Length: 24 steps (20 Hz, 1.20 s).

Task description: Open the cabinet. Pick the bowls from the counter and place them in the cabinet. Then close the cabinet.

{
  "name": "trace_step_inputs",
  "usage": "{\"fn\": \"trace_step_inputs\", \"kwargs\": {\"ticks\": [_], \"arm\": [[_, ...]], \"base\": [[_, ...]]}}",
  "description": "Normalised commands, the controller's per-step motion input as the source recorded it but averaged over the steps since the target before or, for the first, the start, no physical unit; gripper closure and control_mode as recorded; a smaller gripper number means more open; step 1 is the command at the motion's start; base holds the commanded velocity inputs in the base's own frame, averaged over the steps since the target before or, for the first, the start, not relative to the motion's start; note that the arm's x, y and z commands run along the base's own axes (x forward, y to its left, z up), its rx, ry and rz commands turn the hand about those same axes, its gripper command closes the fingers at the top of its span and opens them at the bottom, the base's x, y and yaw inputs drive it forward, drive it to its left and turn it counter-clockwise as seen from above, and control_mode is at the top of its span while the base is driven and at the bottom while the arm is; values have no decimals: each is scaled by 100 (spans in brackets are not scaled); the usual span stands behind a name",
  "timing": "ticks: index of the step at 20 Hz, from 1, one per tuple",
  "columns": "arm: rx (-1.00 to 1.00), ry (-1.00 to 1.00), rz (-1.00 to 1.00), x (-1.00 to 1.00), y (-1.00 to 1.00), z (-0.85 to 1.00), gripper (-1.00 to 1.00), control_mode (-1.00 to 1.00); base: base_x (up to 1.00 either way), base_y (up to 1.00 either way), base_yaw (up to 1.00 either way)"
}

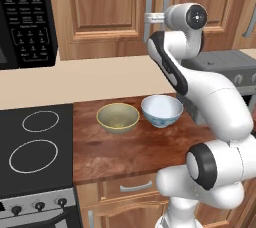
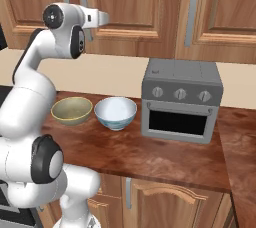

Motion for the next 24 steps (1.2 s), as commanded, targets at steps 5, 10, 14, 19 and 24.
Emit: {"fn": "trace_step_inputs", "kwargs": {"ticks": [5,10,14,19,24], "arm": [[0,-3,0,68,9,-40,100,-100],[12,-1,0,15,-70,-34,100,-100],[29,0,0,-26,-100,-28,100,-100],[33,0,-4,-74,-100,-19,100,-100],[34,0,-6,-91,-100,-5,100,-100]], "base": [[0,0,0],[0,0,0],[0,0,0],[0,0,0],[0,0,0]]}}
